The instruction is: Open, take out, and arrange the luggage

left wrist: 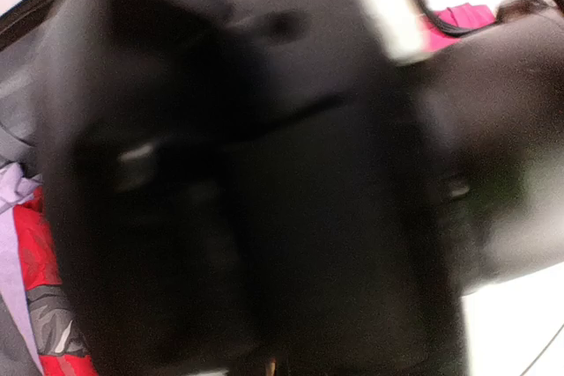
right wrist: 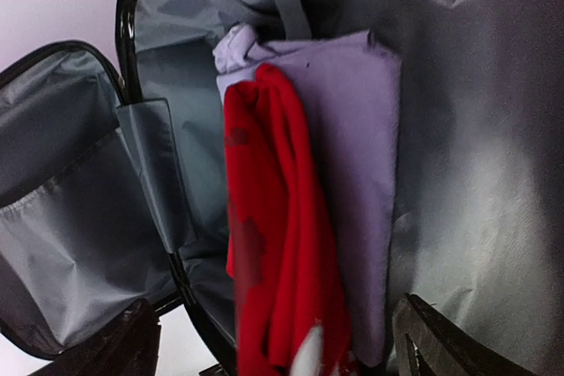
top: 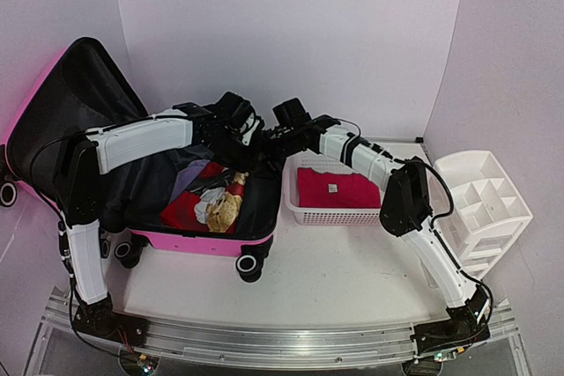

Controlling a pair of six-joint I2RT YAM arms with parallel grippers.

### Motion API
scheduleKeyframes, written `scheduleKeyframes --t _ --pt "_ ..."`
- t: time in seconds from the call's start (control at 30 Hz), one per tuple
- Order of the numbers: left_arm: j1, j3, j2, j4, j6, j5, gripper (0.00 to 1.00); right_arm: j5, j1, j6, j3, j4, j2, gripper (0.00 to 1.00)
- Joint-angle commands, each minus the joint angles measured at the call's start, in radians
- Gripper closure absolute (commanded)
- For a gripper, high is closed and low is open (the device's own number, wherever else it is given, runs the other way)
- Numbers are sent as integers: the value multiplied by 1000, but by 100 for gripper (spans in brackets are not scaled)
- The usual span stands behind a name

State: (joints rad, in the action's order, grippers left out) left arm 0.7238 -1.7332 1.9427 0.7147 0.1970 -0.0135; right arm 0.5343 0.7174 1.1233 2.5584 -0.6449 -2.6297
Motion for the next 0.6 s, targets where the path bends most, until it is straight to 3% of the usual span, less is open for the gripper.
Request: scheduleKeyframes --t 0.0,0.57 --pt "26 16 -94 -66 -27 64 100 48 11 28 49 33 -33 11" --pt "69 71 -126 -87 -34 139 100 139 20 -29 57 38 -71 24"
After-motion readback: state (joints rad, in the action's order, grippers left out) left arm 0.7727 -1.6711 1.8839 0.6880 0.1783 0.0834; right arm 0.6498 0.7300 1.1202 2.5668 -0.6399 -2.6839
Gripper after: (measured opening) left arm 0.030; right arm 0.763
